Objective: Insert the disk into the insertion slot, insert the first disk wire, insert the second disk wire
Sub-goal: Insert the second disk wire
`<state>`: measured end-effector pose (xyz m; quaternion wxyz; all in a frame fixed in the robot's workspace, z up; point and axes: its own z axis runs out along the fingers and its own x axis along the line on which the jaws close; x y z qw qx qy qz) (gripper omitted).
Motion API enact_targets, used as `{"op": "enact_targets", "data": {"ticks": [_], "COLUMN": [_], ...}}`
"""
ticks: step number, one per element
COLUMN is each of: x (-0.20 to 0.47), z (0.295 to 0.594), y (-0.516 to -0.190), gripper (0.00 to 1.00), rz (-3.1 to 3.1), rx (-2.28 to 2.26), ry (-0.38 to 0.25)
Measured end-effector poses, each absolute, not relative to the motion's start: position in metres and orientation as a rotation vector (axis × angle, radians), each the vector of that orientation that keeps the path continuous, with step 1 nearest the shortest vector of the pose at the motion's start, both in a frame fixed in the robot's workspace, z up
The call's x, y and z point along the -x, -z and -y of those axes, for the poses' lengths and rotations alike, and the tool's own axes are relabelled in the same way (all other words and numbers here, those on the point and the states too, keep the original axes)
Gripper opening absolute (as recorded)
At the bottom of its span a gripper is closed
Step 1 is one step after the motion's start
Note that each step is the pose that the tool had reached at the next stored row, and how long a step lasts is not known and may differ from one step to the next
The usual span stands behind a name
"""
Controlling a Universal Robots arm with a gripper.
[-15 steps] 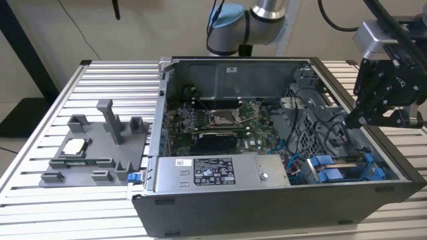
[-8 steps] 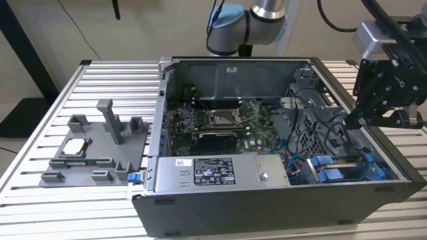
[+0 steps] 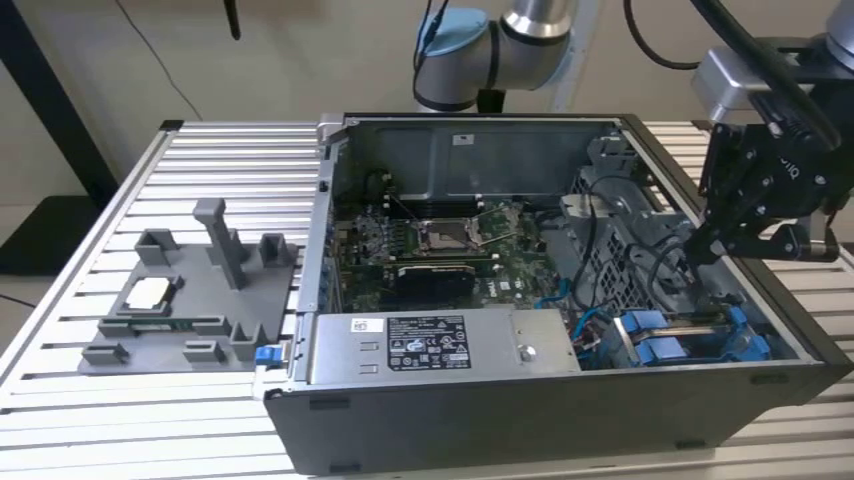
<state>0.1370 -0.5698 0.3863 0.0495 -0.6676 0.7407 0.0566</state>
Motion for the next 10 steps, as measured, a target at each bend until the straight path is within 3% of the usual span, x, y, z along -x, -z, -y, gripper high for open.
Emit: {"op": "enact_targets", "data": {"ticks": [10], "x": [-0.1338], "z": [0.5698], "y": [-0.3858], "gripper": [0.16], "rz": [-2.263], "rx": [2.040], "ry": [-0.150]}}
